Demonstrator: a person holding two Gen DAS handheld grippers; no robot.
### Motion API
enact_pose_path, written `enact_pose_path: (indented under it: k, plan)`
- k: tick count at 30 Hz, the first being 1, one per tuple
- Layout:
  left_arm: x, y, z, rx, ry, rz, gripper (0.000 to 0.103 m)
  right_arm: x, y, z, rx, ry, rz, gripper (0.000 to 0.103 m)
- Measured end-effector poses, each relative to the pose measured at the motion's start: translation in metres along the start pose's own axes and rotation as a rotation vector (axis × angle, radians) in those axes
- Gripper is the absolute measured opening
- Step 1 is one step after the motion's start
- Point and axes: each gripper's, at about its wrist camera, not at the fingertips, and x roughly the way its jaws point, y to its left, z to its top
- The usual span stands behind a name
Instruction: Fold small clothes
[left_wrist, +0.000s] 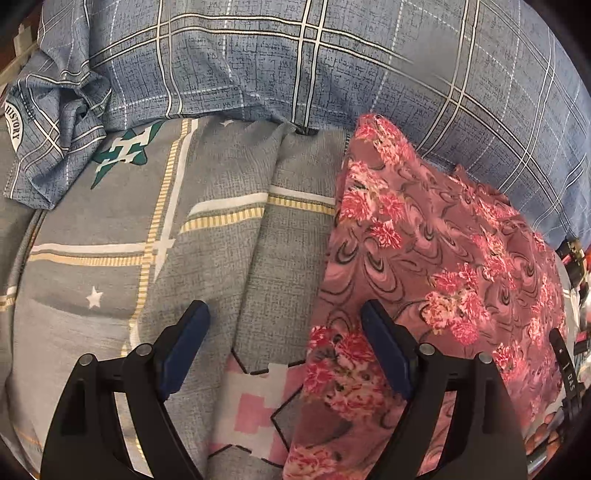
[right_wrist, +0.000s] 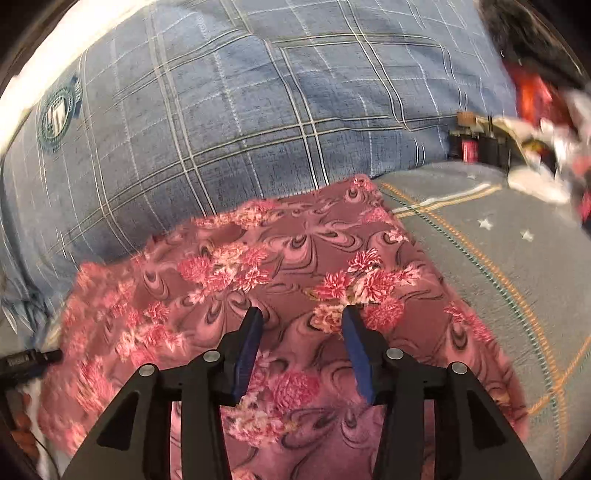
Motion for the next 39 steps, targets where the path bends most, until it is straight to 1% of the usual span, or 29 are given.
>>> enact_pose_path:
  k: [1,2,3,4,6,8,9,11,13,14,15,18,19,20,21,24,25,26,27,28,29,30,33,35,36,37,38,39]
  plan:
    - [-0.001,0.002,0.002,-0.006,-0.002,0.001,0.086,-0.004,0.006,0.000,-0.023,0.006,-0.011,0.049]
    - [-0.002,0.001,0.003,-0.014,-0.004,0.005,0.086,-0.007,0.010,-0.001,-0.031,0.007,0.002,0.050]
    - [-0.005,0.007,0.005,-0.034,-0.010,0.012,0.085,-0.015,0.017,-0.003,-0.032,0.005,0.045,0.050]
    - [-0.005,0.013,0.007,-0.051,-0.013,0.017,0.085,-0.021,0.024,-0.006,-0.034,0.001,0.079,0.053]
    - [-0.006,0.025,0.011,-0.089,-0.015,0.016,0.085,-0.031,0.046,-0.018,-0.078,0.011,0.171,0.055]
    - [-0.006,0.038,0.014,-0.123,-0.010,0.005,0.085,-0.041,0.080,-0.038,-0.187,0.030,0.253,0.055]
    - [-0.006,0.045,0.015,-0.142,-0.008,-0.006,0.085,-0.048,0.100,-0.050,-0.265,0.040,0.292,0.056]
    - [-0.007,0.052,0.017,-0.162,-0.007,-0.013,0.085,-0.056,0.133,-0.072,-0.403,0.047,0.342,0.056]
    - [-0.009,0.059,0.018,-0.174,-0.013,-0.016,0.085,-0.066,0.172,-0.099,-0.567,0.037,0.388,0.058]
    - [-0.011,0.062,0.019,-0.179,-0.020,-0.014,0.085,-0.069,0.184,-0.108,-0.617,0.031,0.394,0.059]
    - [-0.013,0.066,0.020,-0.182,-0.025,-0.013,0.085,-0.071,0.198,-0.118,-0.682,0.020,0.394,0.062]
    - [-0.020,0.076,0.018,-0.195,-0.036,-0.019,0.085,-0.073,0.232,-0.142,-0.837,-0.011,0.362,0.065]
    - [-0.021,0.077,0.020,-0.199,-0.037,-0.023,0.085,-0.074,0.241,-0.148,-0.872,-0.039,0.343,0.066]
    - [-0.021,0.079,0.020,-0.207,-0.039,-0.028,0.085,-0.076,0.250,-0.152,-0.903,-0.090,0.319,0.068]
    - [-0.021,0.082,0.020,-0.219,-0.040,-0.036,0.085,-0.075,0.256,-0.152,-0.923,-0.111,0.299,0.070]
    - [-0.023,0.083,0.019,-0.228,-0.034,-0.050,0.085,-0.071,0.275,-0.154,-0.953,-0.164,0.242,0.071]
    - [-0.022,0.083,0.020,-0.227,-0.030,-0.056,0.085,-0.068,0.279,-0.153,-0.957,-0.182,0.220,0.068]
    - [-0.022,0.083,0.020,-0.226,-0.027,-0.063,0.085,-0.065,0.282,-0.152,-0.958,-0.191,0.196,0.068]
    - [-0.022,0.083,0.020,-0.226,-0.024,-0.073,0.085,-0.062,0.284,-0.150,-0.953,-0.197,0.188,0.058]
    - [-0.021,0.084,0.020,-0.227,-0.017,-0.096,0.085,-0.060,0.284,-0.147,-0.946,-0.190,0.181,0.032]
    - [-0.021,0.085,0.019,-0.230,-0.011,-0.124,0.085,-0.058,0.283,-0.142,-0.930,-0.179,0.185,0.019]
    - [-0.019,0.086,0.020,-0.240,0.002,-0.181,0.085,-0.057,0.279,-0.135,-0.898,-0.183,0.195,0.008]
    - [-0.013,0.085,0.021,-0.286,0.042,-0.386,0.085,-0.071,0.262,-0.121,-0.802,-0.246,0.221,0.005]
    - [-0.009,0.079,0.023,-0.297,0.065,-0.476,0.085,-0.080,0.255,-0.118,-0.771,-0.271,0.236,0.005]
    - [-0.007,0.073,0.026,-0.295,0.076,-0.519,0.085,-0.082,0.251,-0.117,-0.757,-0.275,0.245,0.005]
    - [-0.006,0.068,0.028,-0.290,0.079,-0.543,0.085,-0.083,0.249,-0.116,-0.748,-0.274,0.253,0.005]
    - [-0.007,0.059,0.029,-0.279,0.082,-0.562,0.085,-0.084,0.247,-0.116,-0.740,-0.272,0.262,0.005]
    - [-0.004,0.046,0.033,-0.245,0.103,-0.571,0.085,-0.084,0.246,-0.115,-0.738,-0.269,0.270,0.005]
